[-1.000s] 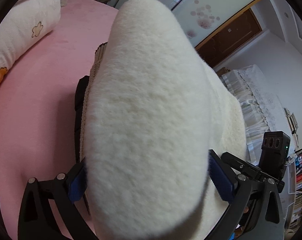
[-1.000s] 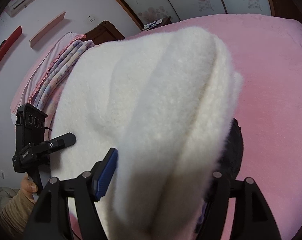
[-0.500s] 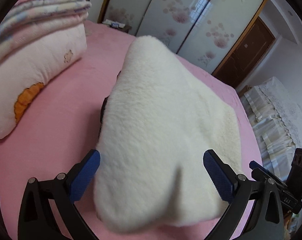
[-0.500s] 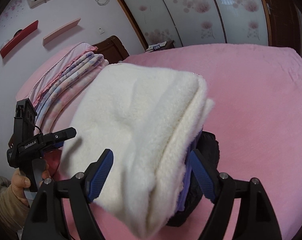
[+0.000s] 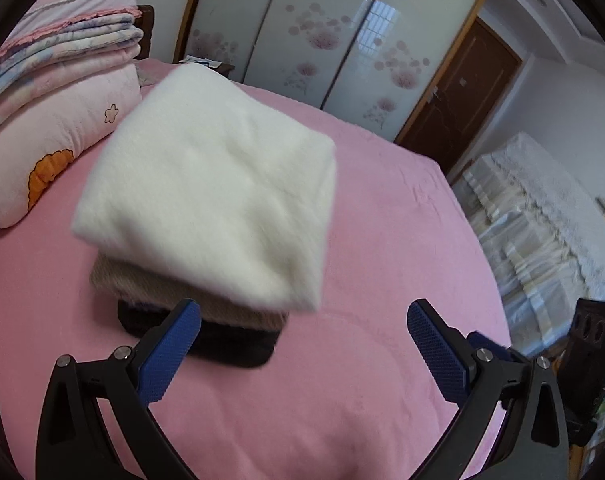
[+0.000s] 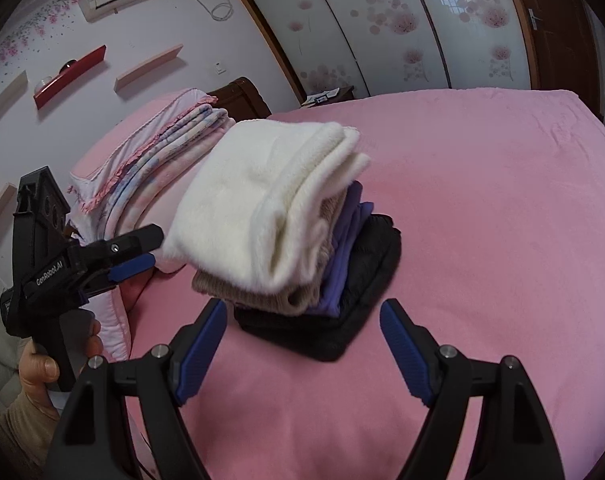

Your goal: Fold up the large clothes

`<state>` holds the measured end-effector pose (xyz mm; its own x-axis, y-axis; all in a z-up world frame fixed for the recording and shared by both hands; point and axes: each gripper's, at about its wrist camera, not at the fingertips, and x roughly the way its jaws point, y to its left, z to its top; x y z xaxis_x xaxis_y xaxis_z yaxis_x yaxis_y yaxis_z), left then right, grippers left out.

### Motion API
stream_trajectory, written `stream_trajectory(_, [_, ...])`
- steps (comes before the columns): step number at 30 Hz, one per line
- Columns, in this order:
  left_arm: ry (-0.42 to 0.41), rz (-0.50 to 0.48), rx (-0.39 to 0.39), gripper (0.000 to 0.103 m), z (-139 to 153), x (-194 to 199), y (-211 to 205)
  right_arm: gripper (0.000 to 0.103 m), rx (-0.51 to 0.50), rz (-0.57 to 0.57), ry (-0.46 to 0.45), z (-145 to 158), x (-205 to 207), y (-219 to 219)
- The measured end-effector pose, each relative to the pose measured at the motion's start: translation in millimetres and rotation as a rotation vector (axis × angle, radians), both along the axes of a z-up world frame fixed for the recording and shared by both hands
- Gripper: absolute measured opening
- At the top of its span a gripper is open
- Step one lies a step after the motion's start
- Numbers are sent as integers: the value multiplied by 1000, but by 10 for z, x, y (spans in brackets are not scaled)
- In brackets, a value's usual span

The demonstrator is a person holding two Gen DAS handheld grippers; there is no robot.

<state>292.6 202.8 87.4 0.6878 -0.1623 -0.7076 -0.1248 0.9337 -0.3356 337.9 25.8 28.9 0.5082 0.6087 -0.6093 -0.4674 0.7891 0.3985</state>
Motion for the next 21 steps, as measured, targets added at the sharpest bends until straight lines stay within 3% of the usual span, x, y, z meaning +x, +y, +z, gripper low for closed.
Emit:
stream_trajectory(5, [-6,-30,30,102,-146,-403,-582,79,26,-31,3,-128,-396,-439])
stream_trajectory(11, [-48,-56,96,102,-207,-997,-1214,79,-23,-109,-39,-251,-939,-895])
stream_trajectory(15, [-72,-65,90,102,-140,-1376,-1488,79,-17,-149,-33,-292,-1363,-1150])
stream_trajectory(21, [-94,-84,185,102,57,-2164,-1825,79,-33,-243,-43,-217,-2145,-1437])
